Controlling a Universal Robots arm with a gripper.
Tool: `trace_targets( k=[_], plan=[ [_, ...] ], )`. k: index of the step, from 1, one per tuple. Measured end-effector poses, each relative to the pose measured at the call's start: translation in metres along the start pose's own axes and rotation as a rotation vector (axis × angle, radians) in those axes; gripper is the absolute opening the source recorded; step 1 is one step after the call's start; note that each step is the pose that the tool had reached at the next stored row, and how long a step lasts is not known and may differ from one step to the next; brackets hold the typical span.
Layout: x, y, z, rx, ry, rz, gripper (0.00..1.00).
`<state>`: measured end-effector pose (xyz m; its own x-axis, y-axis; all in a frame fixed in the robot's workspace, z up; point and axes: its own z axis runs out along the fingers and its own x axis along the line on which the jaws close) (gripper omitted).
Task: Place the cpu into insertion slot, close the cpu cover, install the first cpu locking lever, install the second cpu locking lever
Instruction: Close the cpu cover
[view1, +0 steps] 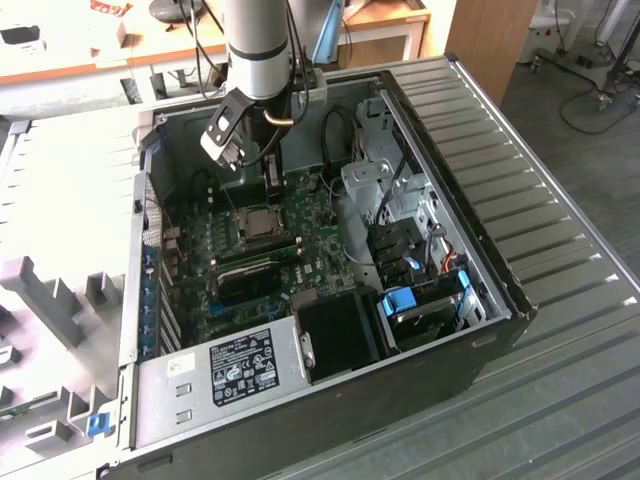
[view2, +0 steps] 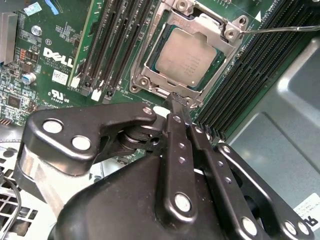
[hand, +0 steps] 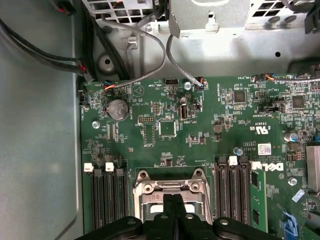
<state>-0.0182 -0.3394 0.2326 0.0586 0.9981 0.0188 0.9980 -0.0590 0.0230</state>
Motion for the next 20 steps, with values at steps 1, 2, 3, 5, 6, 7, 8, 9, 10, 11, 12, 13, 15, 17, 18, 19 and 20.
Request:
trace_targets(
  k=[1,2,3,5,6,7,8,9,10,11,12,13,15,17,18,19,20],
  plan=[
    [0.0,0.0,0.0,0.0,0.0,0.0,0.1],
    [0.0,0.0,0.0,0.0,0.0,0.0,0.1],
    [0.0,0.0,0.0001,0.0,0.0001,0.0,0.1],
    [0.0,0.0,0.0002,-0.0001,0.0002,0.0,0.1],
    [0.0,-0.0002,0.0004,-0.0001,0.0002,0.0,0.1],
    [0.0,-0.0006,0.0006,-0.0001,0.0003,0.0,0.1],
    [-0.0001,-0.0014,0.0008,-0.0001,0.0003,0.0,0.1],
    [-0.0001,-0.0024,0.0011,-0.0001,0.0002,0.0,0.1],
    [-0.0003,-0.0038,0.0013,-0.0001,0.0001,0.0,0.1],
    [-0.0003,-0.0053,0.0016,-0.0001,0.0002,0.0,0.1],
    [-0.0005,-0.0069,0.0019,0.0,0.0001,0.0,0.1],
    [-0.0005,-0.0085,0.0022,-0.0001,0.0001,0.0,0.1],
    [-0.0007,-0.011,0.0026,-0.0001,0.0,0.0,0.1],
    [-0.0008,-0.0129,0.0029,0.0,0.0,0.0,0.1],
    [-0.0009,-0.0138,0.0031,0.0,0.0001,0.0,0.1],
    [-0.0009,-0.0145,0.0031,0.0,0.0,0.0,0.1],
    [-0.0009,-0.0149,0.0032,0.0,0.0,0.0,0.1]
  ],
)
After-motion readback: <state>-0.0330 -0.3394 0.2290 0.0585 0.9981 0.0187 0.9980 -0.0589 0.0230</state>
